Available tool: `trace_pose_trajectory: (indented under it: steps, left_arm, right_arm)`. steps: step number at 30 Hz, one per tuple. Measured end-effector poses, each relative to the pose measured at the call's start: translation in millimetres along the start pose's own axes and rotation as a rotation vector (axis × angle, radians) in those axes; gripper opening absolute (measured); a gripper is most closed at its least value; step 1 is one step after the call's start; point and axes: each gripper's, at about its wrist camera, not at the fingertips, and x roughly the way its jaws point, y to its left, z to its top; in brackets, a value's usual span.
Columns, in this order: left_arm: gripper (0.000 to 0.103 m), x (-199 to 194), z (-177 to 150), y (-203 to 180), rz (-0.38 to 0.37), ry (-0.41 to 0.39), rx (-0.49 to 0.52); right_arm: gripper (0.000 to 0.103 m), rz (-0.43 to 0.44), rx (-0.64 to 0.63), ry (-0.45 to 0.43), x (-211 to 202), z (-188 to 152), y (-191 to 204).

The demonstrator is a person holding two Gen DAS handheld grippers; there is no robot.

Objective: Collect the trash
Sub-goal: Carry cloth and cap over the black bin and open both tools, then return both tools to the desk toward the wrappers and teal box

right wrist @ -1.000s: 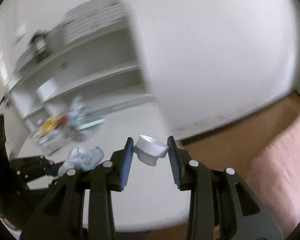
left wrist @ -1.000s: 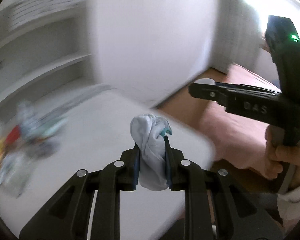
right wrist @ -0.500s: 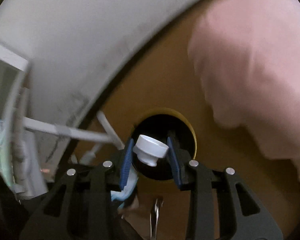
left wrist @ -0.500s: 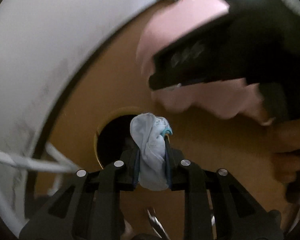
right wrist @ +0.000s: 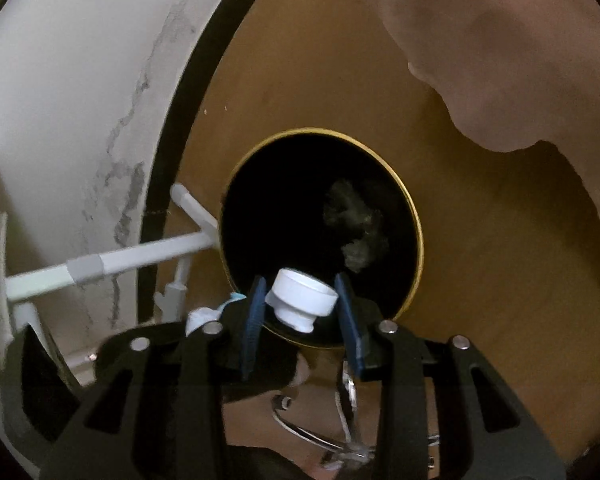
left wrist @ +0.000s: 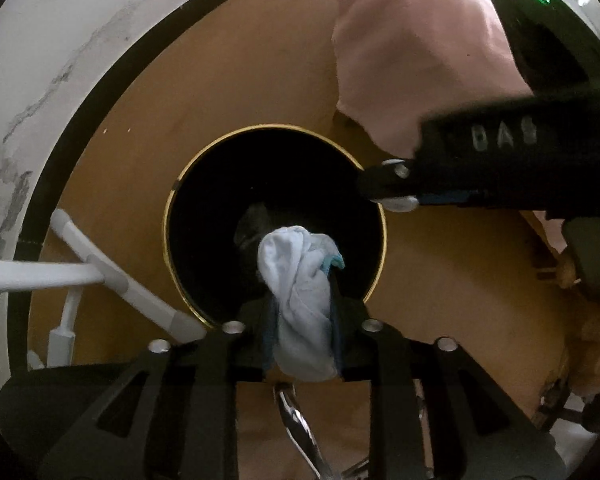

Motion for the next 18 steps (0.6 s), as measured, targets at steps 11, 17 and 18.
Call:
trace_pose_trajectory:
  steps: [11,17,18]
  left_arm:
    - [0.094,-108,-17,-66,-0.006,-0.334,0.235]
    - [0.094,-294,-64,-97,-0.033,-0.753,0.369]
    - [0.096,-320,-75,-93,-0.025,-0.807,0.368]
  right_arm:
    - [0.087,-0.11,-0.007,-0.425,-142,-16,25]
    - [0.097,-0.212,-0.091,-1.027,-323,-95,89]
    - [0.097,-0.188,-0.106,-1.111,-343,-116,104]
